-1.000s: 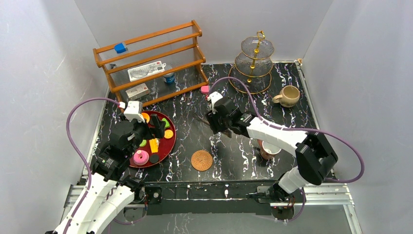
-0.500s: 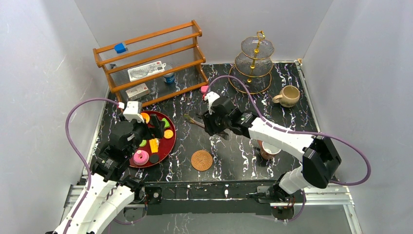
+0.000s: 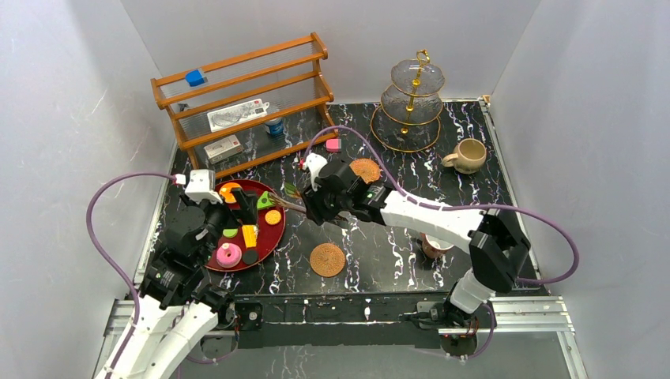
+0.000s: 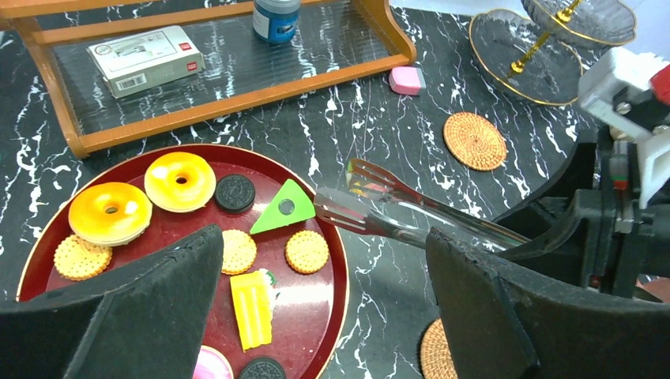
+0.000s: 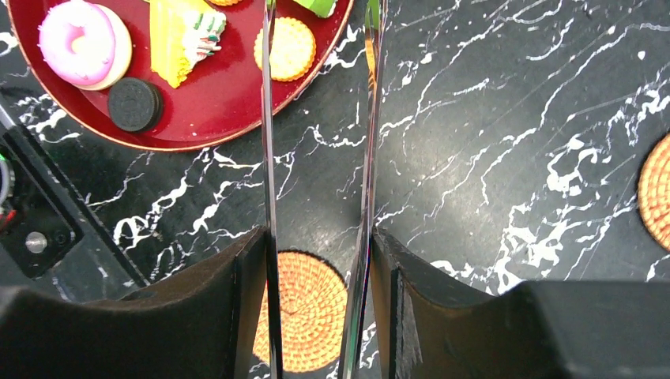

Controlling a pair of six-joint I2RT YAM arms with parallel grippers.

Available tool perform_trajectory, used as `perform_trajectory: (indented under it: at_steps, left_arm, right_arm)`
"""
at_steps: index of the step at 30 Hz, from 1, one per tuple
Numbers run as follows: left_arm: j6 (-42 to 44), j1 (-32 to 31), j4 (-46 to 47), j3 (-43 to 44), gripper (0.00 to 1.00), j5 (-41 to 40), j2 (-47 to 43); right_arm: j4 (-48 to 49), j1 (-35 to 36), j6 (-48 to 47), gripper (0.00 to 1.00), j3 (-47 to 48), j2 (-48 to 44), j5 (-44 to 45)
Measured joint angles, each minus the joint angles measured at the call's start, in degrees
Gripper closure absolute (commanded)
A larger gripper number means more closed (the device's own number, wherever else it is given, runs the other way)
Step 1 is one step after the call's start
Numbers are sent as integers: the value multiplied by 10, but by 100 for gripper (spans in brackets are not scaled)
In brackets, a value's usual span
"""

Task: Serve the afternoon tea

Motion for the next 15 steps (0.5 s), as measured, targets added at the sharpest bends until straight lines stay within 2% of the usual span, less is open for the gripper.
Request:
perform_trajectory:
  at_steps: [15]
  left_arm:
    - [0,0,0,-3,4,-40,-58]
  right_arm:
    - [78,20,-181,41,4,52,17]
